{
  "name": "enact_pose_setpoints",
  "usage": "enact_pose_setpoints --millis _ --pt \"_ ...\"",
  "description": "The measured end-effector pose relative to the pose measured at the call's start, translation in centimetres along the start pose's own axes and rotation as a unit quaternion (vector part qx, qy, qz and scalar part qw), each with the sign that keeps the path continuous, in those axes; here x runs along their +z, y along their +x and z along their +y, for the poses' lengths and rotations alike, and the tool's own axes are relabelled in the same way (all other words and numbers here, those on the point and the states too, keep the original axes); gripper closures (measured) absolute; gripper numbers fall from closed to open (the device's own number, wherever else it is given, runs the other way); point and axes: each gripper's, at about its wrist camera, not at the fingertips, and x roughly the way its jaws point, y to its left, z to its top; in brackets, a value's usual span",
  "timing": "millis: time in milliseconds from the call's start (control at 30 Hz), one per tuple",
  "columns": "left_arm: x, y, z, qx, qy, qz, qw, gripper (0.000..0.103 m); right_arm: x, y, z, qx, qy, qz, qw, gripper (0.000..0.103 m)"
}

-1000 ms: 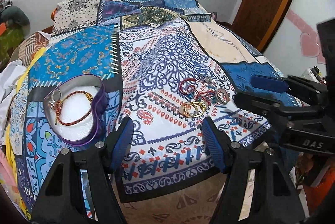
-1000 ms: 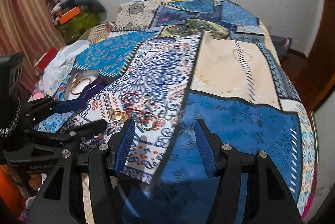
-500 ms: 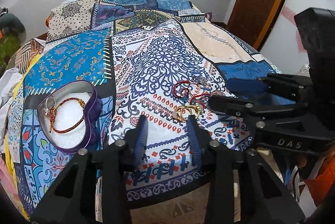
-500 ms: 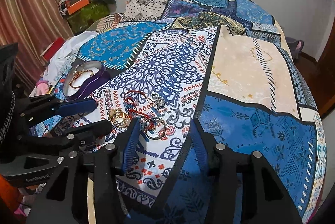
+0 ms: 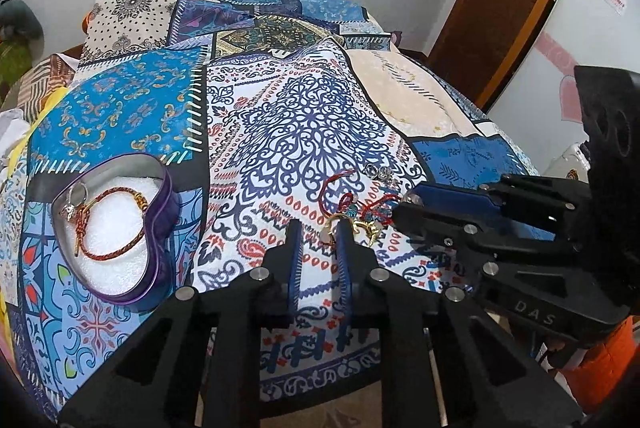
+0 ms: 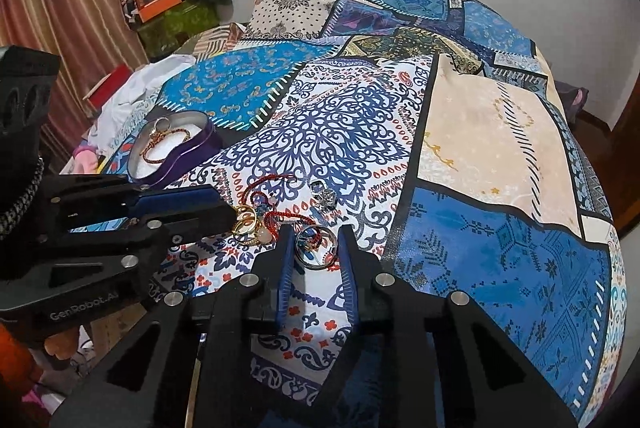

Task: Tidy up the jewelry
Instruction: 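Close the right gripper on a gold ring in the pile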

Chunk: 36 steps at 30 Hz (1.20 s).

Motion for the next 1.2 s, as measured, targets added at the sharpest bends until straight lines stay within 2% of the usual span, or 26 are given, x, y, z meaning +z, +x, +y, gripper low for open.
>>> enact_pose_setpoints --millis 67,467,800,1200 --pt "0.1 0.2 -0.1 0.000 0.001 0.000 1.0000 0.096 0.0 -0.1 -0.1 -0.002 0.002 -0.001 1.000 0.083" --pt "0.2 -1.1 -0.2 0.000 -0.003 -0.018 0.9998 0.096 0.3 -2.2 -0.6 -0.016 0.020 -0.026 0.999 0.083" --pt "0.7 -5.2 0.2 0.019 0.000 -0.060 0.9980 0.096 1.7 -4.6 1.0 -0.017 0.017 -0.059 0.998 0.083" --pt "0.7 -10.7 2.8 0.045 -0.015 -0.116 0.9920 0.096 4.0 -7.4 5.3 -0.001 -0.001 -0.109 0.994 0.083"
